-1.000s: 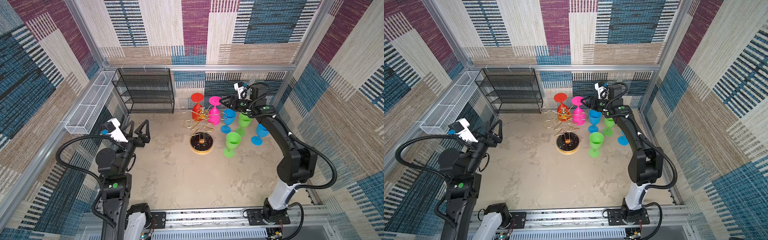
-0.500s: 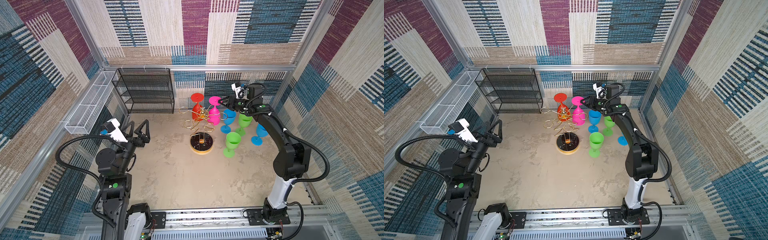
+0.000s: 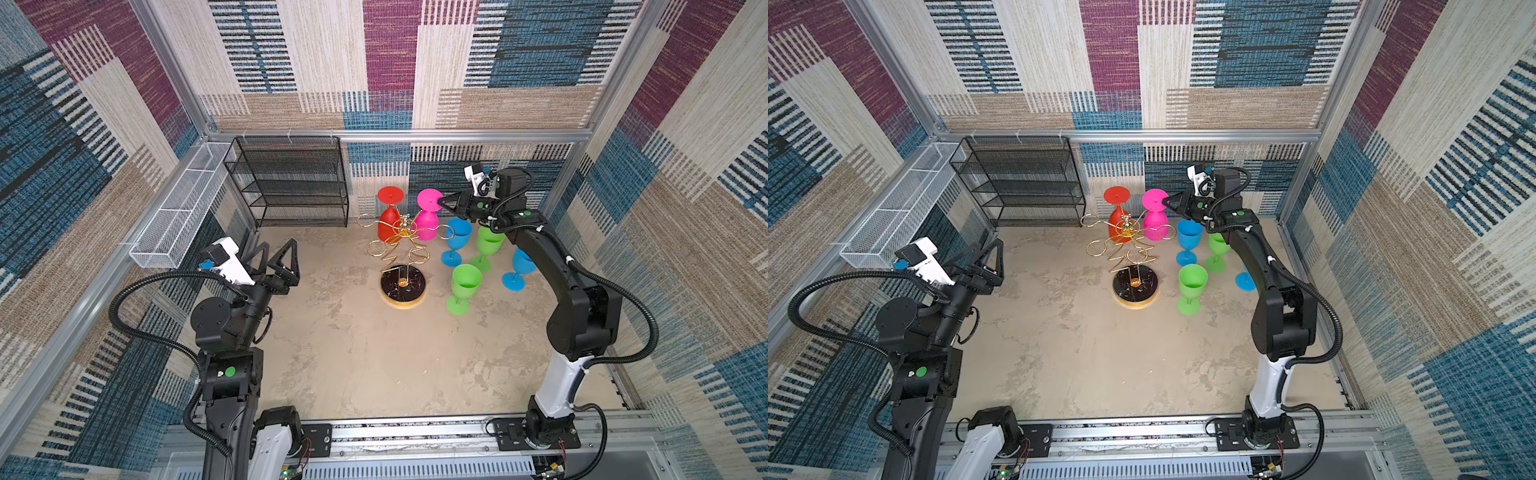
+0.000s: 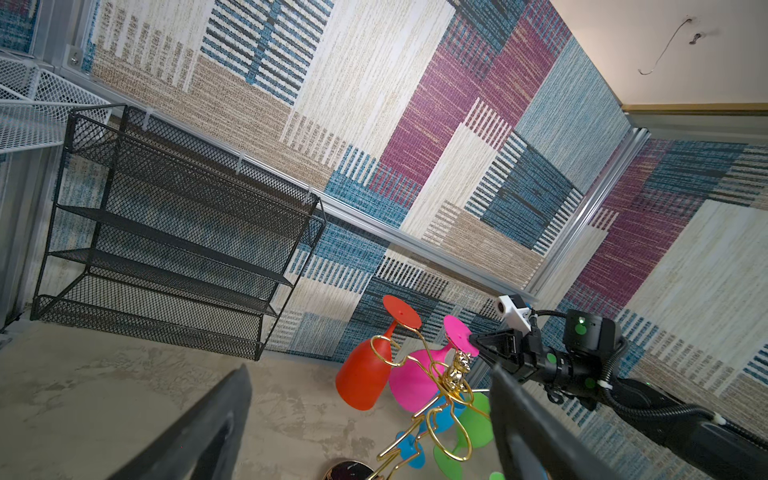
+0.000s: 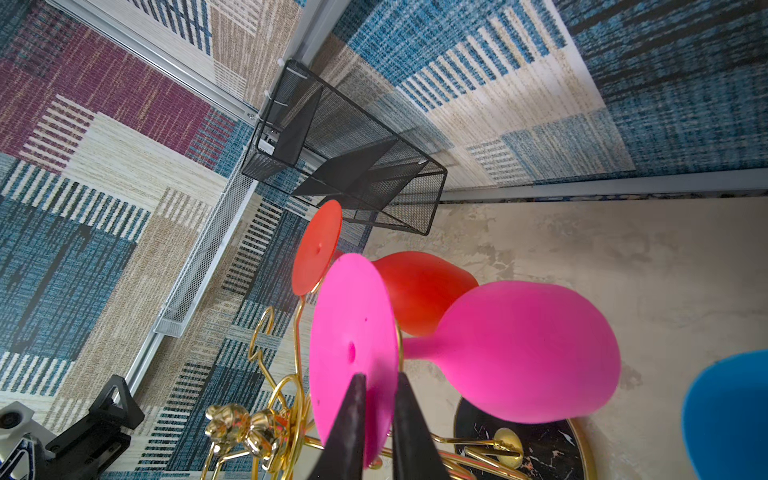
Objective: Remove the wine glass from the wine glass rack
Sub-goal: 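Move the right gripper to the magenta glass foot on the rack, then close the right gripper on the magenta glass foot and pull it off the rack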
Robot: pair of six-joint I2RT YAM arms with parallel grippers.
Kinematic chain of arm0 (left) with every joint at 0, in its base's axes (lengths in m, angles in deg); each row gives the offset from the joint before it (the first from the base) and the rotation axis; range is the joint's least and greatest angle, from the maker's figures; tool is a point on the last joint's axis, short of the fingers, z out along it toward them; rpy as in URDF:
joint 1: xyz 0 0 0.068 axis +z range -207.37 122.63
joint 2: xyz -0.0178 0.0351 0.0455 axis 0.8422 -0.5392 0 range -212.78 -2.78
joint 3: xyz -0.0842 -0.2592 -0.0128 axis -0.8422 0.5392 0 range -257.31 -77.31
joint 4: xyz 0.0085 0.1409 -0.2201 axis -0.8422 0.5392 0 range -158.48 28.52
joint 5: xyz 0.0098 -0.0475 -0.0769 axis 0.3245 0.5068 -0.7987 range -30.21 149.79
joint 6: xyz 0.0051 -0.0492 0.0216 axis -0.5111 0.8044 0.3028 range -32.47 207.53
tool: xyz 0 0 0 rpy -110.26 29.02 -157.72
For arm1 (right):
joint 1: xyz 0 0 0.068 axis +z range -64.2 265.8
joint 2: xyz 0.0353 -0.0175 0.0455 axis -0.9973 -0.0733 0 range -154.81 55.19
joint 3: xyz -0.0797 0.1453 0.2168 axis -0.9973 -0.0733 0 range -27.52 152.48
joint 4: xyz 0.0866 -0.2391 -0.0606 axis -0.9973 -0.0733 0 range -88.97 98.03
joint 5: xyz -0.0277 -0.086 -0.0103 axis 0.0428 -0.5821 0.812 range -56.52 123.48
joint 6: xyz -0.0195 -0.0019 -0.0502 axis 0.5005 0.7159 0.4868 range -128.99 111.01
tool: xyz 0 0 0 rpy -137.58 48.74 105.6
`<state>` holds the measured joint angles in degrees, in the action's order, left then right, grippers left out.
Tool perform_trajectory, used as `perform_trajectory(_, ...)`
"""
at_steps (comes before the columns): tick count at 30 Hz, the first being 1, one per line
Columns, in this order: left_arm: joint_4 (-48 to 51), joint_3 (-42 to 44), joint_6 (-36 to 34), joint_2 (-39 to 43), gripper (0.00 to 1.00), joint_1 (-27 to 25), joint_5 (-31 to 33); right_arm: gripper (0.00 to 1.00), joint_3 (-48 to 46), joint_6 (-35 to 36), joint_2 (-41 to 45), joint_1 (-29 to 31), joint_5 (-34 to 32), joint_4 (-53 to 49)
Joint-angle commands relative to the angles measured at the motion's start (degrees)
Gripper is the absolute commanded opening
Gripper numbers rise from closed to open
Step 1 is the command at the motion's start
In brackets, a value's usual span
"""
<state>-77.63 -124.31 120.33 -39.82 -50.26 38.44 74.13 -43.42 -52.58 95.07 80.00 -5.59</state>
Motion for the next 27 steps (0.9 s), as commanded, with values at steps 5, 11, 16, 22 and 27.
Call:
perform_trajectory(5,-0.79,-0.54,0.11,0.39,0.91,0.09,-0.09,0.11,-0.42,-2.80,1.00,0.04,2.36,2.31)
perform_trajectory(11,-0.88,-0.45,0.31,0.63,0.91,0.09,-0.10,0.05,-0.58,-4.71,1.11,-0.14,4.11,3.60)
perform_trajectory(16,-0.92,-0.36,0.55,0.83,0.91,0.05,-0.05,0.01,-0.79,-6.55,1.41,-0.27,5.35,5.04)
perform_trajectory(22,-0.95,-0.39,0.89,1.10,0.91,0.03,-0.10,0.00,-3.04,-10.79,2.35,-0.31,7.57,9.61)
perform_trajectory(27,-1.05,-0.52,1.16,1.18,0.91,0.05,-0.19,0.00,-5.05,-14.38,2.95,-0.31,9.02,13.90)
